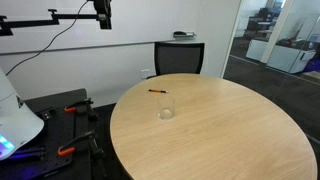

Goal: Move the glass to the right

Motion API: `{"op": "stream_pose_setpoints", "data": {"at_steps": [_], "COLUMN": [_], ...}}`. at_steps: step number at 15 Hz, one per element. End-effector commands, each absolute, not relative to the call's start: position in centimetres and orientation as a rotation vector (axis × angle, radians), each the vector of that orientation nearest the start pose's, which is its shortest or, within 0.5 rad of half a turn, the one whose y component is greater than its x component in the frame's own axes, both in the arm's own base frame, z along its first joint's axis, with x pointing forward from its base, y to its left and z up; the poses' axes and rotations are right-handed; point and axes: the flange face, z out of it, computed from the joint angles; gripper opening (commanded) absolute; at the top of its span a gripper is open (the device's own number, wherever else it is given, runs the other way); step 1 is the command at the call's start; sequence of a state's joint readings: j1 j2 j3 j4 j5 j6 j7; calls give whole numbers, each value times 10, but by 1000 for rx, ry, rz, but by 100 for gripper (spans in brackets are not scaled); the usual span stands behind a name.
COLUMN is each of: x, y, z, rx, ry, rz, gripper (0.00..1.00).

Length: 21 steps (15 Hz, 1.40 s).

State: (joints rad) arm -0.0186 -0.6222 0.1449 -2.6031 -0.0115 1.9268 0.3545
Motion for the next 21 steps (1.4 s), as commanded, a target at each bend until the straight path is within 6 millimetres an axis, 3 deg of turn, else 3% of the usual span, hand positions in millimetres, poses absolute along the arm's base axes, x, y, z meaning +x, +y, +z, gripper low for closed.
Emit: {"op": "stream_pose_setpoints", "data": {"at_steps": [1, 9, 15, 19, 21], "x": [348, 354, 393, 425, 440], "y": [43, 45, 46, 44, 41], "z": [447, 448, 445, 426, 410], "rx": [-3221, -3196, -2978, -2935, -2965], "ry": [410, 435, 701, 804, 757], "rz": [60, 47, 1, -25, -29], "gripper": [100, 100, 100, 100, 100]}}
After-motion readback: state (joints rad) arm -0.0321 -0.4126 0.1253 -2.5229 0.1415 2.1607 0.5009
